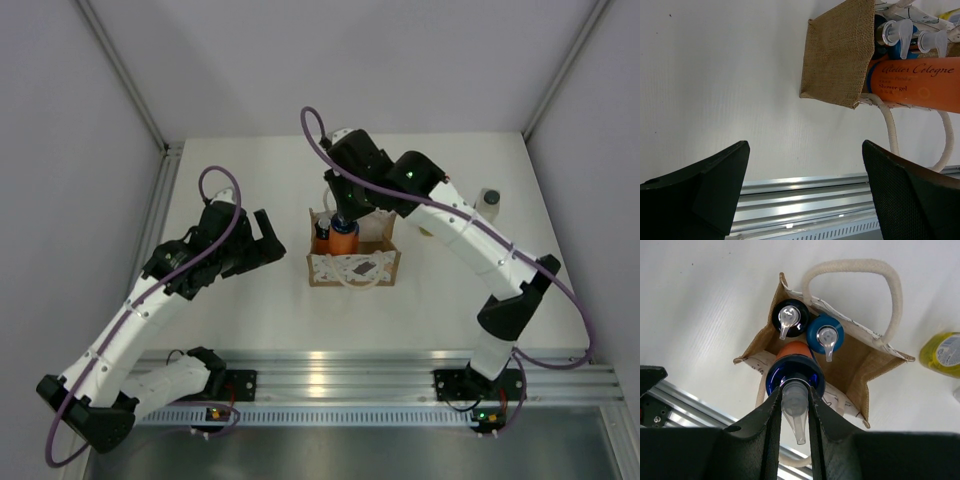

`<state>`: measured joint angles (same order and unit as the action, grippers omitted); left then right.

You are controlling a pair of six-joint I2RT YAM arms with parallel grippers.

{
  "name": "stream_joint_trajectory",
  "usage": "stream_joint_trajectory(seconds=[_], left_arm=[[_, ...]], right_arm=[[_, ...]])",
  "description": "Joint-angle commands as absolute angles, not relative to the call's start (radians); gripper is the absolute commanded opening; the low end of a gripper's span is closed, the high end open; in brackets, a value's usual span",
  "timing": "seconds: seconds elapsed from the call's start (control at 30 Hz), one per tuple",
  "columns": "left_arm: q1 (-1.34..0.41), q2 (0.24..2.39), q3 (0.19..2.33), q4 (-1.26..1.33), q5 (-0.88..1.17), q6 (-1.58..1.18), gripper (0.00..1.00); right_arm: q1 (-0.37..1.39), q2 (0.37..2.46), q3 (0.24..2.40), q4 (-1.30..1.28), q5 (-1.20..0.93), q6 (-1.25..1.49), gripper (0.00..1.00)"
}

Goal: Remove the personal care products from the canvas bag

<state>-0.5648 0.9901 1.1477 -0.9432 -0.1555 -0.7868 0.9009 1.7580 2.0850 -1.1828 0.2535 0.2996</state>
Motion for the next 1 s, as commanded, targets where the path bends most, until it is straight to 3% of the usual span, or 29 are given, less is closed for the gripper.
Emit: stream_joint_trajectory(seconds=[0.0, 0.67, 0.97], left_arm=[[-0.566, 0.962, 1.135, -0.916, -0.179, -0.793, 0.99], [-0.566, 0.946, 1.121, -0.916, -0.176, -0.801, 0.99], [-0.566, 0.950, 1.123, -0.916, -0.176, -0.801, 0.98]], right_arm=[[0.897, 1.657, 2.172, -1.210, 0.270, 0.298, 0.00], [0.686, 1.477, 2.194, -1.305, 0.290, 0.249, 0.00], [0.497, 1.370, 1.952, -1.269, 0.420, 0.265, 0.00]])
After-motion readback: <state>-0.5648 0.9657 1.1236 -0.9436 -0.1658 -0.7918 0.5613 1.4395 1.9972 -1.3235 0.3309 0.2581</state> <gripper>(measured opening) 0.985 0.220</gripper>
